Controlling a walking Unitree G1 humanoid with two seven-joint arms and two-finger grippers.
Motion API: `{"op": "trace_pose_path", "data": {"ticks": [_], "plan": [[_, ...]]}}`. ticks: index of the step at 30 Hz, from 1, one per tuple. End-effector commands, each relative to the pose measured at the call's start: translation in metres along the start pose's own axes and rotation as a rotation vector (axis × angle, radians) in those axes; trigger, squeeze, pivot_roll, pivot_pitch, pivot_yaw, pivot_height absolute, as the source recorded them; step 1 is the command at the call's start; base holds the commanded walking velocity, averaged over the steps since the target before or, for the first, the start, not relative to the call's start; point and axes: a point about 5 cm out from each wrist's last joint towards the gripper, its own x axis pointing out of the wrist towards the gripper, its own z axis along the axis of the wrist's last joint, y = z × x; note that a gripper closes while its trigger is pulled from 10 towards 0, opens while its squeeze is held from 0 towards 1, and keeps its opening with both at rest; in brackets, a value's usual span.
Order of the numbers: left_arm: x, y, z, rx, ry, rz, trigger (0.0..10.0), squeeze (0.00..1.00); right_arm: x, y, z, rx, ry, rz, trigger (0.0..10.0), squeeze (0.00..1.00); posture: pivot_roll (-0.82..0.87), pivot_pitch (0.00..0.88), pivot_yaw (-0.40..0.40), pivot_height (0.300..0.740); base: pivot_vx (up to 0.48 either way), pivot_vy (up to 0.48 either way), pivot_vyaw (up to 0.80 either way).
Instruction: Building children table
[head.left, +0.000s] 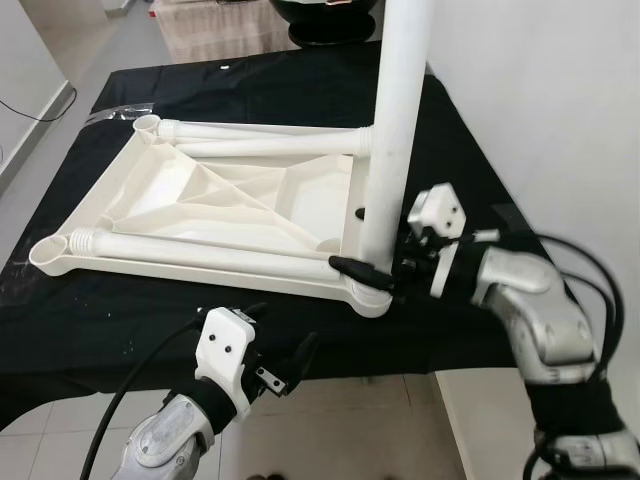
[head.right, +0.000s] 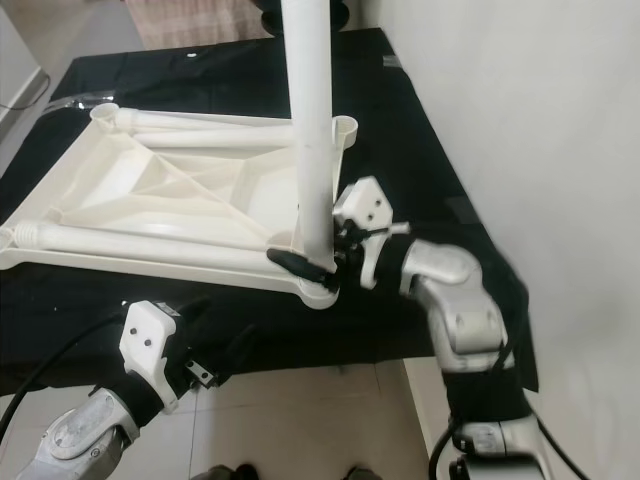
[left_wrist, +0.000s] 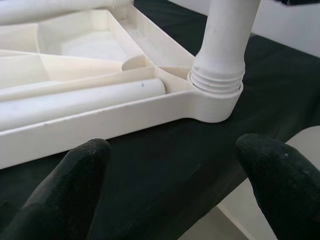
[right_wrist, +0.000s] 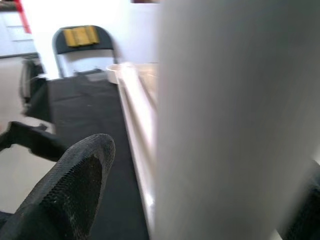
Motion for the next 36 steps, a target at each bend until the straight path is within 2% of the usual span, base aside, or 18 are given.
{"op": "trace_pose_path", "data": {"ticks": [1,4,5,6,10,13,18,19,20,23,25,26,28,29,30,31,32,36], "plan": [[-0.003,-0.003,0.0,0.002,0.004,-0.003,10.0,0.0,0.002,-0.006,0.002,0.036,-0.033,0.051,10.0,0.0,0.02,0.202,0.033,0.74,0.0,0.0,0.0],[-0.004,-0.003,0.0,0.001,0.004,-0.003,10.0,0.0,0.003,-0.01,0.005,0.052,-0.047,0.075,10.0,0.0,0.02,0.206,0.032,0.74,0.0,0.0,0.0],[-0.004,-0.003,0.001,0.0,0.006,-0.003,10.0,0.0,0.003,-0.012,0.007,0.066,-0.054,0.105,5.4,0.0,0.03,0.208,0.034,0.74,0.0,0.0,0.0],[-0.004,-0.003,0.001,-0.001,0.007,-0.003,10.0,0.0,0.003,-0.013,0.007,0.083,-0.057,0.142,0.0,0.0,0.03,0.212,0.035,0.74,0.0,0.0,0.0],[-0.005,-0.003,0.001,-0.001,0.008,-0.005,10.0,0.0,0.002,-0.014,0.006,0.096,-0.051,0.229,0.0,0.0,0.03,0.215,0.034,0.74,0.0,0.0,0.0],[-0.005,-0.003,0.001,-0.001,0.01,-0.005,10.0,0.0,0.0,-0.016,0.004,0.09,-0.048,0.248,0.0,0.0,0.03,0.216,0.035,0.74,0.0,0.0,0.0],[-0.004,-0.003,0.001,-0.001,0.011,-0.004,10.0,0.0,-0.005,-0.016,0.001,0.079,-0.046,0.238,0.0,0.0,0.02,0.215,0.037,0.74,0.0,0.0,0.0],[-0.004,-0.003,0.001,-0.001,0.011,-0.004,10.0,0.0,-0.007,-0.015,0.0,0.071,-0.043,0.205,0.0,0.0,0.02,0.214,0.036,0.74,0.0,0.0,0.0],[-0.004,-0.002,0.001,-0.001,0.011,-0.004,10.0,0.0,-0.008,-0.014,-0.003,0.047,-0.035,0.127,0.0,0.0,0.01,0.213,0.035,0.74,0.0,0.0,0.0],[-0.004,-0.002,0.0,-0.001,0.011,-0.005,10.0,0.0,-0.009,-0.014,-0.004,0.031,-0.032,0.073,0.0,0.0,0.01,0.213,0.035,0.74,0.0,0.0,0.0],[-0.003,-0.001,0.0,-0.001,0.011,-0.005,10.0,0.0,-0.004,-0.004,-0.015,0.074,-0.018,-0.193,0.0,0.0,0.01,0.212,0.03,0.74,0.0,0.0,0.0],[-0.003,-0.001,0.0,-0.001,0.011,-0.005,10.0,0.0,-0.004,-0.004,-0.015,0.074,-0.018,-0.193,0.0,0.0,0.01,0.212,0.03,0.74,0.0,0.0,0.0],[-0.003,0.001,0.001,0.001,0.01,-0.002,10.0,0.0,-0.005,0.013,-0.032,0.082,0.086,-0.641,0.0,0.0,0.0,0.213,0.038,0.74,0.0,0.0,0.0],[-0.003,0.001,0.001,0.001,0.01,-0.002,10.0,0.0,-0.005,0.013,-0.032,0.082,0.086,-0.641,0.0,0.0,0.0,0.213,0.038,0.74,0.0,0.0,0.0],[-0.003,0.002,0.001,0.003,0.009,0.001,10.0,0.0,-0.006,0.025,-0.036,0.094,0.107,-0.757,0.0,0.0,-0.01,0.214,0.042,0.74,0.0,0.0,0.0],[-0.003,0.002,0.001,0.003,0.009,0.001,10.0,0.0,-0.006,0.025,-0.036,0.094,0.107,-0.757,0.0,0.0,-0.01,0.214,0.042,0.74,0.0,0.0,0.0],[-0.002,0.004,0.0,0.005,0.01,0.001,10.0,0.0,-0.003,0.033,-0.037,0.12,0.105,-0.821,0.0,0.0,-0.01,0.205,0.05,0.74,0.0,0.0,0.0],[0.001,0.006,-0.001,0.01,0.012,-0.004,10.0,0.0,0.011,0.035,-0.034,0.142,0.069,-0.825,0.0,0.0,-0.02,0.181,0.05,0.74,0.0,0.0,0.0]]}}
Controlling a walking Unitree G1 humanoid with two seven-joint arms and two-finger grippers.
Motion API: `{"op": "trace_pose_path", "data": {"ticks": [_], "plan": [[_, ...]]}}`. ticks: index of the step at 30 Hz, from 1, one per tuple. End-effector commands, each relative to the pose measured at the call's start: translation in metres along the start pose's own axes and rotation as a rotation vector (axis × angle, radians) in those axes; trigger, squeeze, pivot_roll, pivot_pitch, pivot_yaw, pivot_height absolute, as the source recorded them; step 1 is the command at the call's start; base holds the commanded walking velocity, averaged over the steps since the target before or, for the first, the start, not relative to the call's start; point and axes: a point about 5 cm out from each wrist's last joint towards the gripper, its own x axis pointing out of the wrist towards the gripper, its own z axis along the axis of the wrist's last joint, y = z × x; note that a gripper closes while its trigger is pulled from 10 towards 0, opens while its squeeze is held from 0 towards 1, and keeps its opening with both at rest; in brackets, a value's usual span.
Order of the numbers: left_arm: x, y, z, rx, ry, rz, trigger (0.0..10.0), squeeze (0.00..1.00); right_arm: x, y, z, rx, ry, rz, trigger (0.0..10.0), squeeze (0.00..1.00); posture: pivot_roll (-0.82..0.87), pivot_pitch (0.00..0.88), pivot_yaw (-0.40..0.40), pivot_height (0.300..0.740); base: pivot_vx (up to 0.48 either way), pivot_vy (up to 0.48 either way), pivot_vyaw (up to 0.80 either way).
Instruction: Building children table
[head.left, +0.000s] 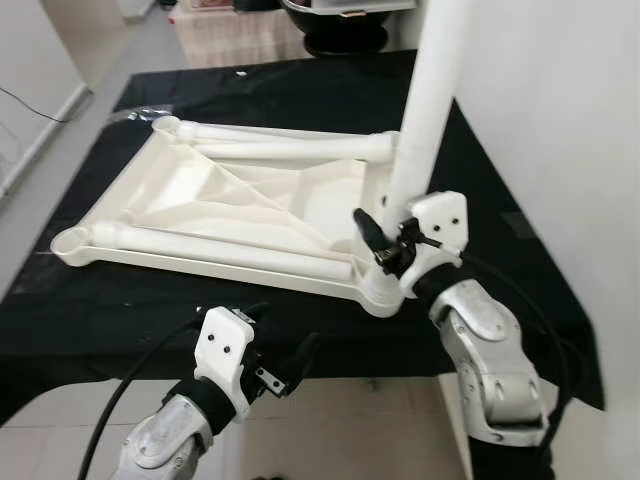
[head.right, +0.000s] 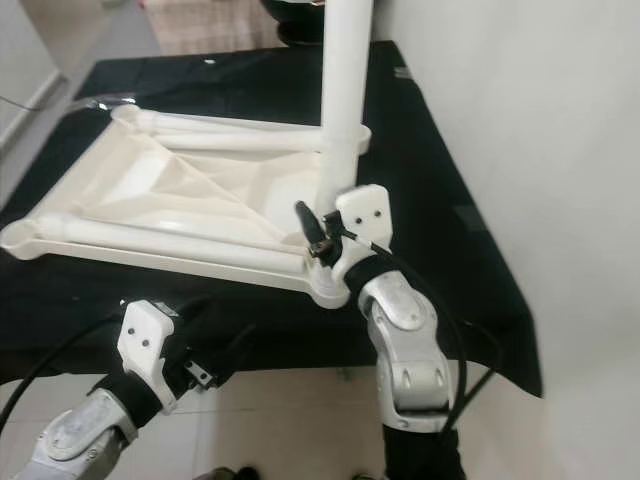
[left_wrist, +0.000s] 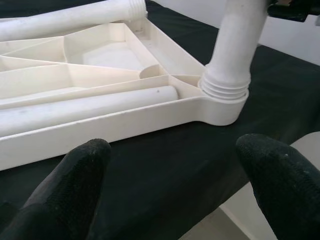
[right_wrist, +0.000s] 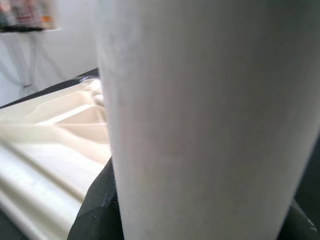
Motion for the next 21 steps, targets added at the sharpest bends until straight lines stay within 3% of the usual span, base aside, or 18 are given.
{"op": "trace_pose_path", "data": {"ticks": [1,6,7,8,11,14,15,16,17,21], "plan": [[0.001,0.003,-0.004,0.01,0.017,-0.011,10.0,0.0,0.005,-0.001,-0.022,0.023,0.097,-0.029,0.0,0.0,-0.02,0.177,0.046,0.74,0.0,0.0,0.0],[0.003,0.003,-0.004,0.014,0.016,-0.014,10.0,0.0,0.011,-0.002,-0.021,0.031,0.083,-0.04,0.0,0.0,-0.02,0.176,0.043,0.74,0.0,0.0,0.0],[0.003,0.003,-0.004,0.016,0.012,-0.001,10.0,0.0,0.01,0.0,-0.022,0.056,0.077,0.012,10.0,0.9,-0.02,0.175,0.031,0.74,0.0,0.0,0.0],[0.004,0.003,-0.004,0.017,0.009,0.008,10.0,0.0,0.007,0.003,-0.021,0.079,0.077,0.033,10.0,1.0,-0.02,0.177,0.03,0.74,0.0,0.0,0.0],[0.004,0.004,-0.004,0.017,0.007,0.014,10.0,0.0,0.005,0.005,-0.019,0.089,0.067,0.049,10.0,1.0,-0.02,0.178,0.029,0.74,0.0,0.0,0.0],[0.004,0.003,-0.003,0.014,0.003,0.016,10.0,0.0,0.003,0.009,-0.007,0.116,0.016,0.184,10.0,1.0,-0.02,0.187,0.03,0.74,0.0,0.0,0.0],[0.004,0.002,-0.003,0.011,0.002,0.012,10.0,0.0,0.004,0.005,-0.001,0.096,-0.008,0.267,10.0,0.85,-0.02,0.189,0.028,0.74,0.0,0.0,0.0],[0.004,0.001,-0.002,0.009,0.001,0.009,10.0,0.0,0.007,-0.001,0.003,0.076,-0.021,0.347,10.0,0.0,-0.01,0.192,0.026,0.74,0.0,0.0,0.0],[0.004,0.001,-0.002,0.009,0.001,0.009,10.0,0.0,0.007,-0.001,0.003,0.076,-0.021,0.347,10.0,0.0,-0.01,0.192,0.026,0.74,0.0,0.0,0.0],[0.003,-0.001,-0.002,0.007,-0.001,0.004,10.0,0.0,0.015,-0.019,0.011,0.001,-0.034,0.571,10.0,0.0,-0.01,0.199,0.019,0.74,0.0,0.0,0.0]]}}
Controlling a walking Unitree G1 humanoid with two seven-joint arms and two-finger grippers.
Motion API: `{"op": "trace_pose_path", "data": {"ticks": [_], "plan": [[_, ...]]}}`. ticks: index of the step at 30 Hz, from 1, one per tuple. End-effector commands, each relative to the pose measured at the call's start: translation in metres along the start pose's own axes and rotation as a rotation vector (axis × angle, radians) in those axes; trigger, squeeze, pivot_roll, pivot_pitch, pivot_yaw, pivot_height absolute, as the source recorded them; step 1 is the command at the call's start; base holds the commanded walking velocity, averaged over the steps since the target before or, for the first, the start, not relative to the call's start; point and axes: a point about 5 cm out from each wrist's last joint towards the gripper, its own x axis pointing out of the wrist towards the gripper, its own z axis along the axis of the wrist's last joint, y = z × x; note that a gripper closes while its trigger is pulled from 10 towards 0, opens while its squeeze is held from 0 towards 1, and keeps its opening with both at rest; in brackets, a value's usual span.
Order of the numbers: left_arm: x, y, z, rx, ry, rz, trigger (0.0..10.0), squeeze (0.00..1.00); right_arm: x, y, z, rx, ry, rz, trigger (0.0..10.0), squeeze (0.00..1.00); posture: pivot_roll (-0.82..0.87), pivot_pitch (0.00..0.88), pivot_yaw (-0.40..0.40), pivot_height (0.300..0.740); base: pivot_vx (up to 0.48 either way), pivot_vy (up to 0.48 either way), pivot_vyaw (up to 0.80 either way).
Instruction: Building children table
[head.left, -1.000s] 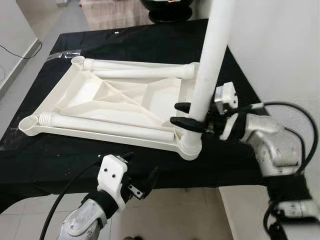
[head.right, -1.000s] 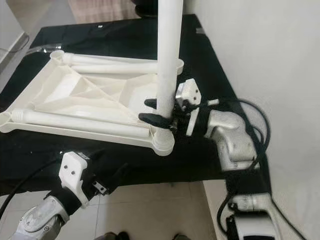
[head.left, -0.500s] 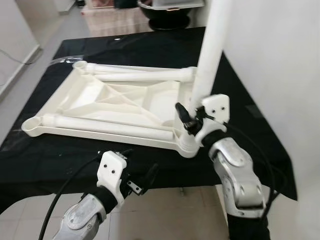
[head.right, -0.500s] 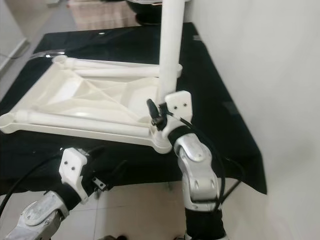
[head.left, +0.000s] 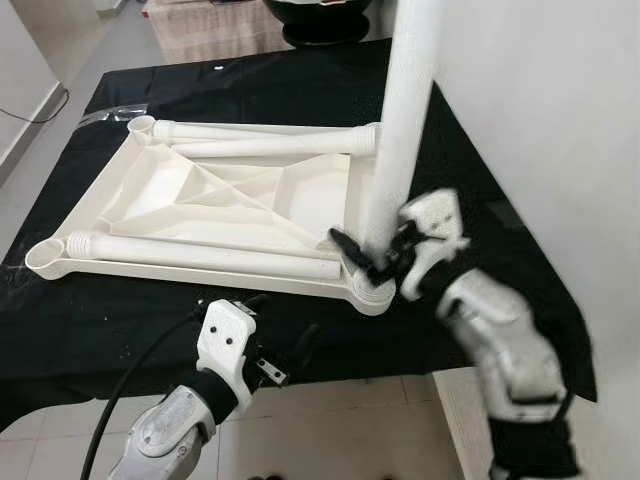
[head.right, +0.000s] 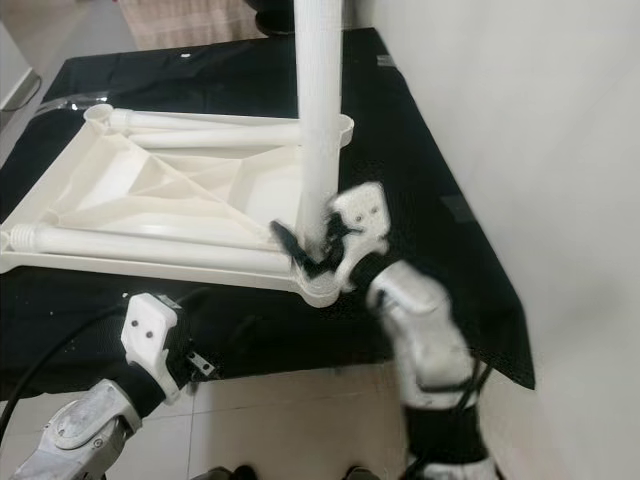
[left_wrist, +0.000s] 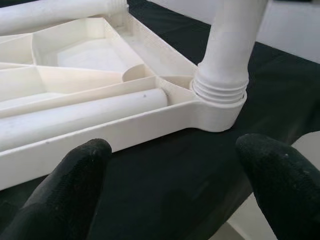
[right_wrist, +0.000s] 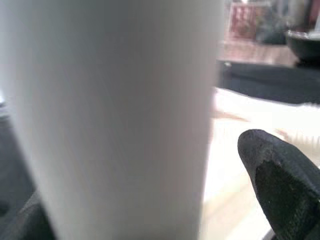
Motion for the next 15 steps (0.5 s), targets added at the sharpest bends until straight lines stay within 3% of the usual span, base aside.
{"op": "trace_pose_path", "data": {"ticks": [1,3,5,8,13,14,15], "plan": [[-0.003,-0.003,-0.001,-0.003,0.009,0.002,10.0,0.0,0.002,-0.001,-0.004,0.003,0.004,0.178,10.0,0.0,0.0,0.202,0.017,0.74,0.0,0.0,0.0],[-0.003,-0.003,-0.001,-0.003,0.009,0.002,10.0,0.0,0.002,-0.001,-0.004,0.003,0.004,0.178,10.0,0.0,0.0,0.202,0.017,0.74,0.0,0.0,0.0],[-0.005,-0.004,-0.001,-0.006,0.01,0.009,10.0,0.0,0.004,-0.014,-0.003,-0.01,0.03,0.293,10.0,0.0,0.02,0.214,0.01,0.74,0.0,0.0,0.0],[-0.008,-0.005,0.0,-0.009,0.013,0.014,10.0,0.0,0.012,-0.028,0.003,0.009,0.027,0.343,10.0,0.0,0.03,0.222,0.015,0.74,0.0,0.0,0.0],[-0.011,-0.006,0.0,-0.01,0.017,0.015,10.0,0.0,0.017,-0.031,0.008,0.04,0.009,0.403,10.0,0.0,0.04,0.226,0.017,0.74,0.0,0.0,0.0],[-0.012,-0.007,0.0,-0.01,0.02,0.014,10.0,0.0,0.018,-0.03,0.009,0.059,0.003,0.446,2.7,0.0,0.04,0.228,0.019,0.74,0.0,0.0,0.0],[-0.013,-0.007,0.0,-0.011,0.022,0.012,10.0,0.0,0.019,-0.028,0.009,0.074,0.009,0.489,0.0,0.0,0.04,0.23,0.022,0.74,0.0,0.0,0.0]]}}
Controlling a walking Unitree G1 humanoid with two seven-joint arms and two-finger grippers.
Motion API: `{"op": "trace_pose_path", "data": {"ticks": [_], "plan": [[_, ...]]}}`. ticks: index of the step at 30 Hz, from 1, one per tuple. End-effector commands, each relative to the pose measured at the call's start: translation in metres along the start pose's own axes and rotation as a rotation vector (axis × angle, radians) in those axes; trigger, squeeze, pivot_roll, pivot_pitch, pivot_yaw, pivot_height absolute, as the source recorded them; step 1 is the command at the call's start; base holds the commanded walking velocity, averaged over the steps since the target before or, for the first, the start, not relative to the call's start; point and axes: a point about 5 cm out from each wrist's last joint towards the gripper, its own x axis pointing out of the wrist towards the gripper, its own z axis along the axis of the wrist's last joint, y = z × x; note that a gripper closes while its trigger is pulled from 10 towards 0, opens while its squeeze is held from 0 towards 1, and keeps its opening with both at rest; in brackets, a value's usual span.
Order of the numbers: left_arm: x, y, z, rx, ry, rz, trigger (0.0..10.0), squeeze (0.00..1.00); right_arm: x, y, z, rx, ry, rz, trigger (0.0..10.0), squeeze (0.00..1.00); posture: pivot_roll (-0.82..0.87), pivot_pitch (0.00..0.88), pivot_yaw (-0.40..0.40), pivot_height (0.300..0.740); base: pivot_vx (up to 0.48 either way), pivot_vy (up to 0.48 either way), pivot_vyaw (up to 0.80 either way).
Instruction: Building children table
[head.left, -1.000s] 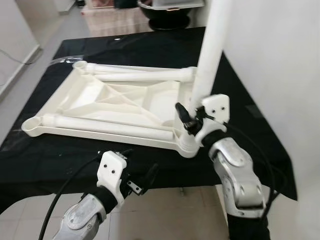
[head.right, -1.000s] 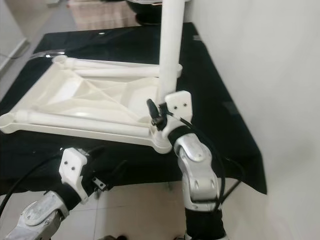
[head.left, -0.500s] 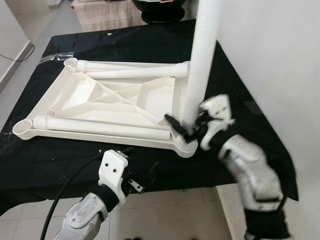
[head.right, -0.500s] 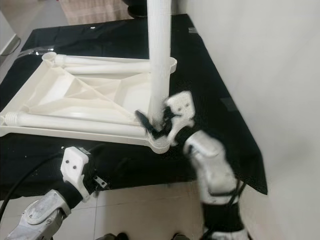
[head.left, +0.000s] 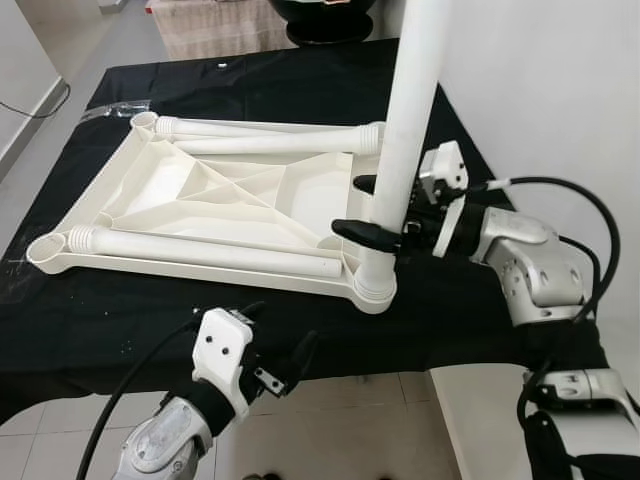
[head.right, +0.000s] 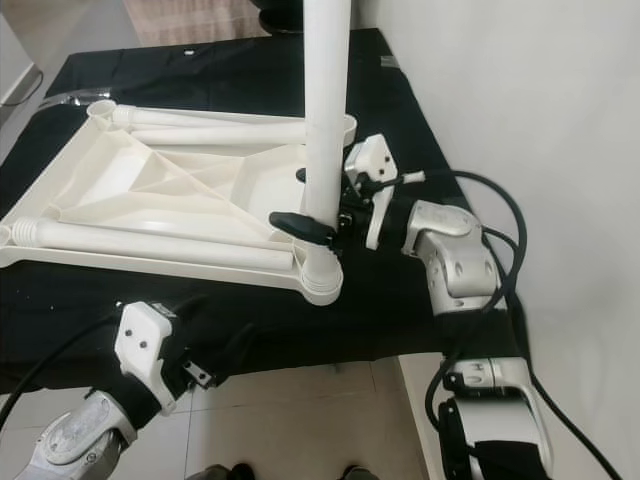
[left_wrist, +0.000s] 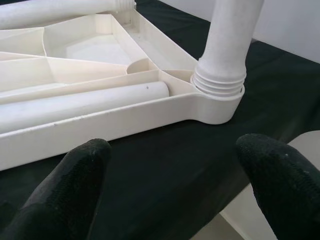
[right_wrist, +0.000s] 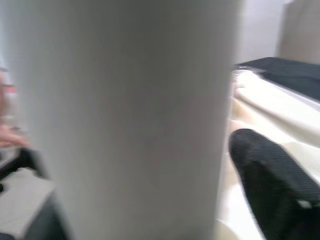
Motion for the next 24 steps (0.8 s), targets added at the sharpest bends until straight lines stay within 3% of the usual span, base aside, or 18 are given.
{"op": "trace_pose_path", "data": {"ticks": [1,7,14,17,18,19,21,22,23,24], "plan": [[-0.003,-0.002,-0.001,0.0,0.02,-0.007,10.0,0.0,0.005,0.003,0.0,0.015,-0.001,0.057,0.0,0.0,0.04,0.23,0.022,0.74,0.0,0.0,0.0],[-0.005,-0.002,-0.002,-0.002,0.025,-0.018,10.0,0.0,0.003,0.0,-0.005,0.047,0.031,0.208,0.0,0.0,0.04,0.222,0.029,0.74,0.0,0.0,0.0],[-0.005,-0.004,-0.001,-0.006,0.022,-0.04,10.0,0.0,-0.007,0.001,-0.01,0.043,0.024,0.172,0.0,0.0,0.03,0.215,0.029,0.74,0.0,0.0,0.0],[-0.004,-0.006,0.0,-0.002,0.026,-0.078,10.0,0.0,-0.014,0.01,-0.023,0.018,0.042,0.067,0.0,0.0,0.02,0.21,0.025,0.74,0.0,0.0,0.0],[-0.005,-0.004,0.004,-0.002,0.016,-0.087,10.0,0.0,-0.015,0.019,-0.035,0.024,0.074,-0.049,0.0,0.0,0.02,0.211,0.024,0.74,0.0,0.0,0.0],[-0.006,-0.002,0.01,0.006,0.008,-0.098,10.0,0.0,-0.013,0.029,-0.05,0.024,0.13,-0.256,0.0,0.0,0.01,0.214,0.026,0.74,0.0,0.0,0.0],[-0.006,-0.002,0.01,0.006,0.008,-0.098,10.0,0.0,-0.013,0.029,-0.05,0.024,0.13,-0.256,0.0,0.0,0.01,0.214,0.026,0.74,0.0,0.0,0.0],[-0.012,-0.002,0.019,0.004,-0.002,-0.119,10.0,0.0,-0.017,0.048,-0.067,0.071,0.194,-0.786,0.0,0.0,0.01,0.217,0.038,0.74,0.0,0.0,0.0],[-0.014,-0.004,0.021,0.001,-0.001,-0.131,10.0,0.0,-0.02,0.055,-0.068,0.076,0.208,-0.901,0.0,0.0,0.01,0.212,0.041,0.74,0.0,0.0,0.0],[-0.014,-0.004,0.021,0.001,-0.001,-0.131,10.0,0.0,-0.02,0.055,-0.068,0.076,0.208,-0.901,0.0,0.0,0.01,0.212,0.041,0.74,0.0,0.0,0.0]]}}
